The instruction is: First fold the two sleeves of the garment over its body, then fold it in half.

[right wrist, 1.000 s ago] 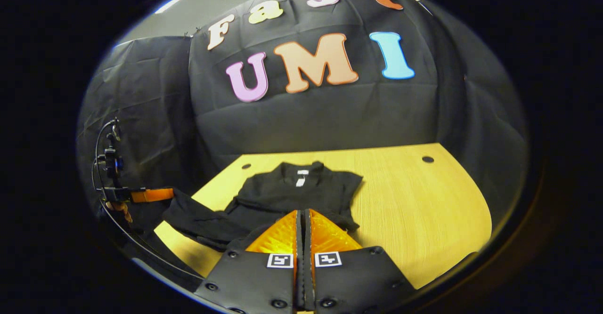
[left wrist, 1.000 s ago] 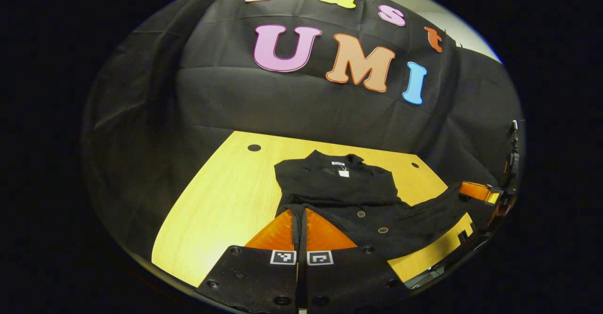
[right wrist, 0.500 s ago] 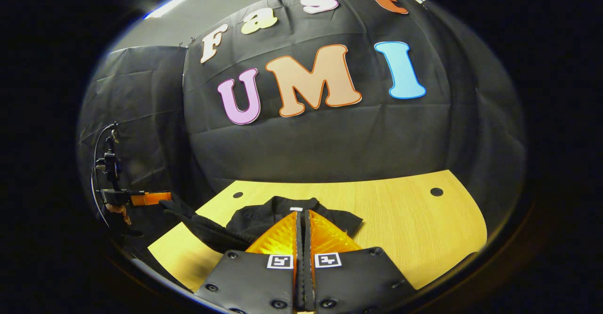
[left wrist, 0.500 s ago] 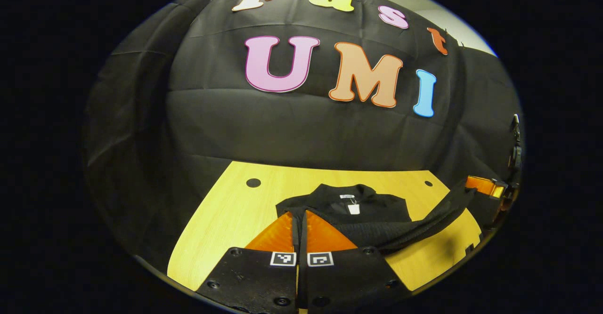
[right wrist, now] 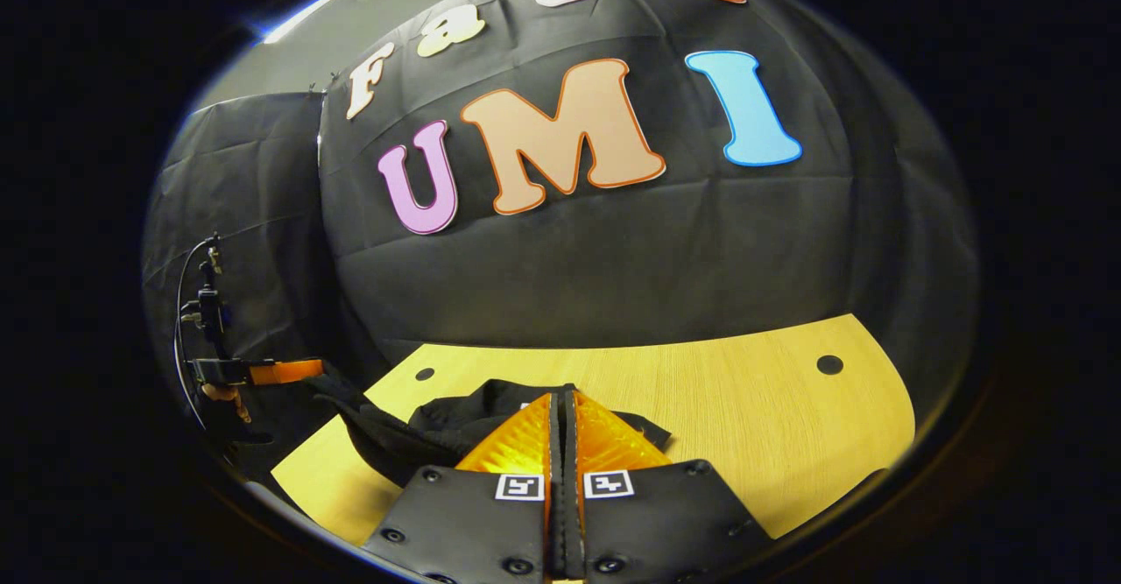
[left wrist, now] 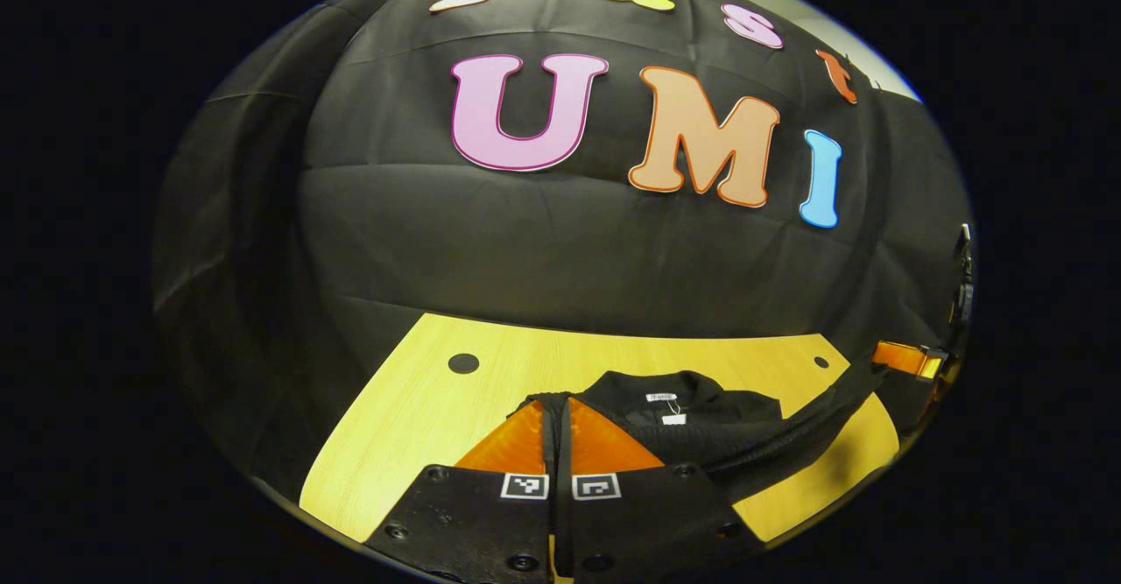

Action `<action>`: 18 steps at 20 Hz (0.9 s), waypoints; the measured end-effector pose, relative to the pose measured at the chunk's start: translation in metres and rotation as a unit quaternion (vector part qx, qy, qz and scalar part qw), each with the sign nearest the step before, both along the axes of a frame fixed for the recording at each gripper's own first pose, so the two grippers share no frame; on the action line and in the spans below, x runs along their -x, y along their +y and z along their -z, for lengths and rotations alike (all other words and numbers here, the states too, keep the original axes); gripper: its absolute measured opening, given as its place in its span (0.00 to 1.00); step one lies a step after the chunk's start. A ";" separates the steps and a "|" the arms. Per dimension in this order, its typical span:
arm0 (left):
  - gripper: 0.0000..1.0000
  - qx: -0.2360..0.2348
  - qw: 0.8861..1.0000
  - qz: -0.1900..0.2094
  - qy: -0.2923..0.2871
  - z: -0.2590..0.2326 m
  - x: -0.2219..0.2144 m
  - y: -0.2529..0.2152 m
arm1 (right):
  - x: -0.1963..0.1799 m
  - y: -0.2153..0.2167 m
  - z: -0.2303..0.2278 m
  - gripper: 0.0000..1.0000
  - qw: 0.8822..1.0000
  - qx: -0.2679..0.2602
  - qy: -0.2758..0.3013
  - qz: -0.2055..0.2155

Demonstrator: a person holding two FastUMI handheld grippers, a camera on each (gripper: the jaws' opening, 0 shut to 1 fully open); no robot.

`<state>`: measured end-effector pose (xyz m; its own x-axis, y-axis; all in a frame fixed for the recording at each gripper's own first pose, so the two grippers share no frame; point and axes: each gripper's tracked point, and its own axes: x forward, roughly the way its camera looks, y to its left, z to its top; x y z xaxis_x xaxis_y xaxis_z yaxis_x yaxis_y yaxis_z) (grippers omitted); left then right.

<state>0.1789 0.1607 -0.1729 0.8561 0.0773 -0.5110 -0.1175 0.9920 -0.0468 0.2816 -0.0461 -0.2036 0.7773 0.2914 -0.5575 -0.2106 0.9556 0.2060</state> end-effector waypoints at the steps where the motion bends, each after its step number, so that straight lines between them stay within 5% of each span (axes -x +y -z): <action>1: 0.00 0.001 1.000 -0.002 0.001 0.003 -0.006 0.000 | -0.008 -0.002 0.005 0.02 1.000 0.000 0.002 0.000; 11: 0.00 -0.012 0.999 -0.010 0.031 0.044 -0.044 -0.001 | -0.066 -0.033 0.027 0.02 0.999 -0.020 0.017 0.025; 13: 0.00 -0.065 0.996 -0.054 0.000 0.044 -0.063 0.027 | -0.072 -0.040 0.032 0.02 0.999 -0.019 0.018 0.038; 17: 0.92 -0.065 0.989 -0.077 -0.112 -0.004 -0.089 0.029 | -0.084 -0.055 0.021 0.03 0.997 0.025 -0.021 0.066; 18: 0.94 -0.067 0.988 -0.073 -0.117 -0.008 -0.088 0.030 | -0.086 -0.056 0.017 0.14 0.997 0.039 -0.030 0.067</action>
